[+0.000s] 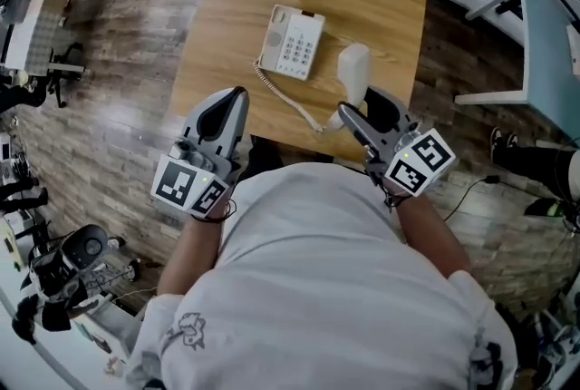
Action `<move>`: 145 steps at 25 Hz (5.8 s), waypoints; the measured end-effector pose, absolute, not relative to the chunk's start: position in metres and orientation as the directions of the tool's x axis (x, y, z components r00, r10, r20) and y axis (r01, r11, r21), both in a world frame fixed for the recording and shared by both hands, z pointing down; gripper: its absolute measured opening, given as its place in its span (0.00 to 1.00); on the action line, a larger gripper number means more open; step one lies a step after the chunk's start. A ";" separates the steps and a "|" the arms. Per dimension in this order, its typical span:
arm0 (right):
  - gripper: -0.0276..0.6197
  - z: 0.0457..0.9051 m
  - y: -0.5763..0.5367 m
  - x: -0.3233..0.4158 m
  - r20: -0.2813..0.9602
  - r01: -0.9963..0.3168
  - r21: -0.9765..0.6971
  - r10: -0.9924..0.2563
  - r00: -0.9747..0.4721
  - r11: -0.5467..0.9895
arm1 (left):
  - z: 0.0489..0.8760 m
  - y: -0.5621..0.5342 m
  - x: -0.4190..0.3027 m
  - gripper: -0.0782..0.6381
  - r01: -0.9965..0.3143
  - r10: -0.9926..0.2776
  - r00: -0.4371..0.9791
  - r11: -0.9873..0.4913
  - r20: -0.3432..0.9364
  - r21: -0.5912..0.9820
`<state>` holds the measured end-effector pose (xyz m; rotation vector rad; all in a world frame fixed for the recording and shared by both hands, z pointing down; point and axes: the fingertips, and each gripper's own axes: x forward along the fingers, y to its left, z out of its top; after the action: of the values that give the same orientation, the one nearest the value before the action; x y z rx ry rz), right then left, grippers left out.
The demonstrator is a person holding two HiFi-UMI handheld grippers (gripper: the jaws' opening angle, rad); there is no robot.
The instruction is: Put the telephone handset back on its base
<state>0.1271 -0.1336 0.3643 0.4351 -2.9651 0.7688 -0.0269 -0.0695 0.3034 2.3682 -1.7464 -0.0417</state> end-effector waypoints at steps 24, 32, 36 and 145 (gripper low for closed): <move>0.39 0.397 -0.119 -0.019 0.258 -0.645 -0.469 -0.605 -0.753 0.603 | 0.320 -0.122 -0.169 0.12 -0.691 -0.696 0.715 -0.686 0.072 0.230; 0.38 0.414 -0.115 -0.048 0.326 -0.695 -0.464 -0.623 -0.711 0.549 | 0.339 -0.116 -0.190 0.12 -0.644 -0.653 0.754 -0.710 0.078 0.285; 0.38 0.427 -0.124 -0.055 0.353 -0.710 -0.461 -0.624 -0.697 0.533 | 0.352 -0.122 -0.190 0.12 -0.634 -0.640 0.762 -0.711 0.094 0.305; 0.25 0.467 -0.206 -0.101 0.411 -0.847 -0.080 -0.757 -0.508 0.525 | 0.407 -0.168 -0.210 0.12 -0.669 -0.645 0.743 -0.701 0.179 0.248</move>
<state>-0.1008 -0.2059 0.4670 1.3331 -2.4430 0.3899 -0.2099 -0.1682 0.4066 2.6478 -1.0242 0.1122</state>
